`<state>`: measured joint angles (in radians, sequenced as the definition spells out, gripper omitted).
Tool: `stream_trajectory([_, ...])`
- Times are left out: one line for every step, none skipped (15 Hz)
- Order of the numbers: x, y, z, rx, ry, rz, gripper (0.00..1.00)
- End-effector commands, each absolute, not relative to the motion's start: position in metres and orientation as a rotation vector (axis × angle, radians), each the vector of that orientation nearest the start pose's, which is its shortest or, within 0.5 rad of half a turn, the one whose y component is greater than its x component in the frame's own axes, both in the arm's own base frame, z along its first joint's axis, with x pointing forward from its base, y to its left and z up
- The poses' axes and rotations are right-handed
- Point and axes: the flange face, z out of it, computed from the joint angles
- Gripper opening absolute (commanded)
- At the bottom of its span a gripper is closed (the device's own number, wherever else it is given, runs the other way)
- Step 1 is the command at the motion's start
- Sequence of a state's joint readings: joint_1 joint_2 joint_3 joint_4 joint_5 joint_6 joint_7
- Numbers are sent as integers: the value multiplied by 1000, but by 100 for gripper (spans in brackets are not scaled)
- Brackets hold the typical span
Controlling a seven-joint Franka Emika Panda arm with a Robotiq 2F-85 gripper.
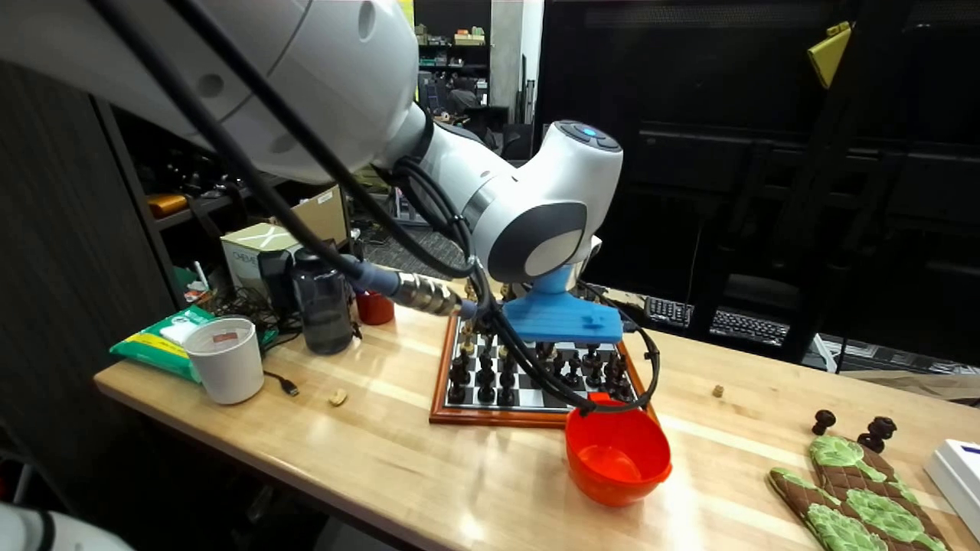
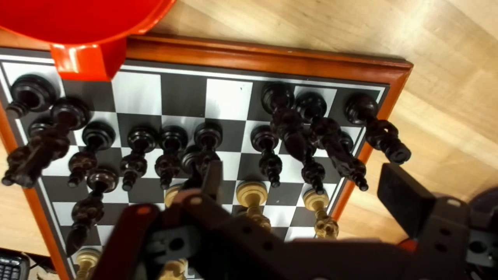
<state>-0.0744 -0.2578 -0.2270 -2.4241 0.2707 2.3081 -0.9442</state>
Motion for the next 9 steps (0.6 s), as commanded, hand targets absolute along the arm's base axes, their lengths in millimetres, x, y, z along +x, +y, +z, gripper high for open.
stream_trajectory([435, -125, 419, -2845, -859, -400, 100])
stream_trajectory([435, -121, 417, -2831, -900, -402, 100])
stream_trajectory([435, -119, 414, -2820, -938, -404, 100])
stream_trajectory([435, -116, 411, -2807, -980, -412, 100])
stream_trajectory([436, -112, 407, -2790, -1027, -414, 100])
stream_trajectory([436, -110, 405, -2777, -1063, -413, 100])
stream_trajectory([436, -108, 402, -2763, -1095, -410, 100])
stream_trajectory([435, -106, 401, -2752, -1119, -406, 100])
stream_trajectory([435, -105, 399, -2743, -1140, -402, 100])
